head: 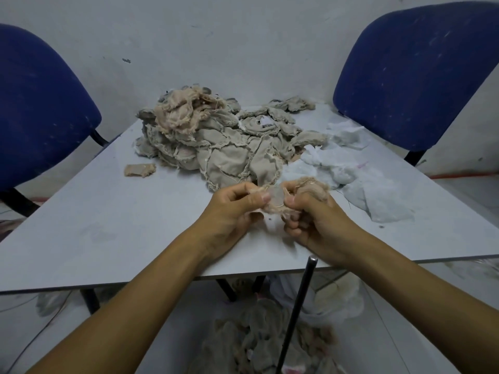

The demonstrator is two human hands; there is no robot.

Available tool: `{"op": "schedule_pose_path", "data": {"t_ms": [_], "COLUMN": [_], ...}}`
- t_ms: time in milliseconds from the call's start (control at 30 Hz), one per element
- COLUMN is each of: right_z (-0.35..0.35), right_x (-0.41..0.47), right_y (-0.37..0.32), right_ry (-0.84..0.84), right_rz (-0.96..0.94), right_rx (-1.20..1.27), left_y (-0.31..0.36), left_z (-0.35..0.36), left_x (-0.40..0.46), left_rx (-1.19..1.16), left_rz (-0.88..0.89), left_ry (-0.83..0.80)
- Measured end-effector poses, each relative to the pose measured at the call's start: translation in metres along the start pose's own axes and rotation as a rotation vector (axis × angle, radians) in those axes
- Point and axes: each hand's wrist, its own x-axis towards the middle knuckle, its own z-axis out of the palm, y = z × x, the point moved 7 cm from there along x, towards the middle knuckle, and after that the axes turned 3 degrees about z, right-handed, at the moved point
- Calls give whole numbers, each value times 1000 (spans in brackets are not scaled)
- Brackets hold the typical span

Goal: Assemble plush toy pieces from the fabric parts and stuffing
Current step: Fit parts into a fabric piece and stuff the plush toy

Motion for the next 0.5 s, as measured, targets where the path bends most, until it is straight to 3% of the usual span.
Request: {"op": "schedule_pose_path", "data": {"t_ms": [200,367,433,500], "right_z": [0,14,11,1], "right_x": [4,3,7,10], "right_y": [6,3,0,-5], "right_ry": [-6,-211,-131,60], "right_rz": [121,5,-77,-185], "right_rx": [13,-235,-307,-345], "left_y": [4,13,13,14], "left_z": [-10,-16,-13,-5], "left_x": [-2,-9,-10,-11], "left_rx": [274,667,634,598], "left_rz": [141,278,297,340], "left_ry": [257,437,412,330]}}
